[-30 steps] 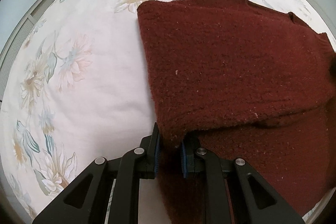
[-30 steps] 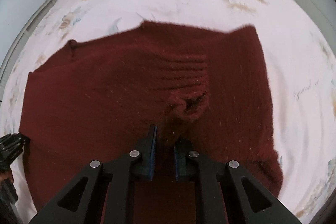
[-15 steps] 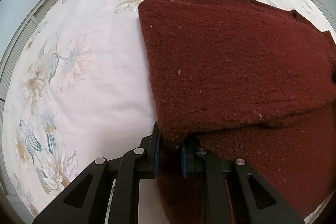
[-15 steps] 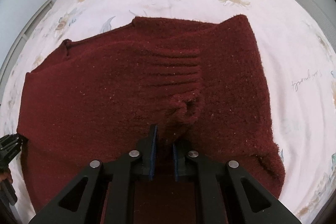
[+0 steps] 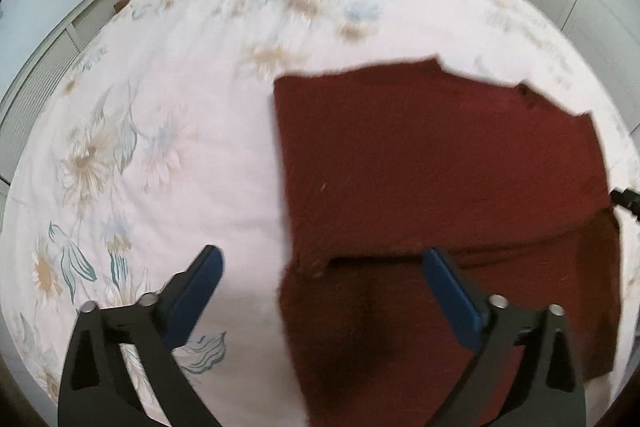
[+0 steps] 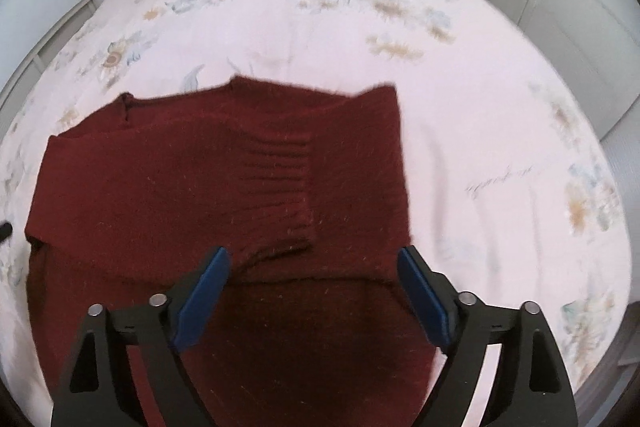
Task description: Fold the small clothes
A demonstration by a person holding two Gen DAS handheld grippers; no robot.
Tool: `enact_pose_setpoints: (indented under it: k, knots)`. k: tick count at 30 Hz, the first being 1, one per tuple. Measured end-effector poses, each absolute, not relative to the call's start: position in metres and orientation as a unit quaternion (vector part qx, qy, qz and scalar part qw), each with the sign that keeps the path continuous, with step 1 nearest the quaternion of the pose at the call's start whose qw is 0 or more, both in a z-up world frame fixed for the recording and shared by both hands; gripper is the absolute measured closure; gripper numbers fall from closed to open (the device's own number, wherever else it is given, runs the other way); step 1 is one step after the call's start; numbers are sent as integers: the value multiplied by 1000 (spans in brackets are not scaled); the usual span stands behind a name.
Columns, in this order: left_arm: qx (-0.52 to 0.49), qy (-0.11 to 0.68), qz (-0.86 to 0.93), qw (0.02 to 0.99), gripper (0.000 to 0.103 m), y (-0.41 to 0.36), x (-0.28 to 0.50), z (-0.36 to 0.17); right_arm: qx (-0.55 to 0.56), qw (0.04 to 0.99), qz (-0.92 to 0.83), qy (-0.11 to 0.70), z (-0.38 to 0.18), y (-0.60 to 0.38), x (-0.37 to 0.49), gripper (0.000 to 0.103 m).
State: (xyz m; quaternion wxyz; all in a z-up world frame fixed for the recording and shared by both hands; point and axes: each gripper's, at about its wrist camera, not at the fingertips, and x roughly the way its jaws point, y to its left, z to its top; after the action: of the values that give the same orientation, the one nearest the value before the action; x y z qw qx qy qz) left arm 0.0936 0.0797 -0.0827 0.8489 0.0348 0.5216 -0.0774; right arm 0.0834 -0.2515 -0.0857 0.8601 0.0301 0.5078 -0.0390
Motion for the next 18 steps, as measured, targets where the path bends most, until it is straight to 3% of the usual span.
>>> enact_pose_setpoints:
  k: [2,8,18]
  knots:
    - [22,505,-87,858,1,71,95,-71,12,868,-33,496,-79,-240,84,0]
    - [40,470,-109,875,1,25,109,-57,-33,872,-3,488,-90,-190,95,0]
    - [77,518,-115,844,1,-10,120,-124,-39,859,12,510,-157,-170,109,0]
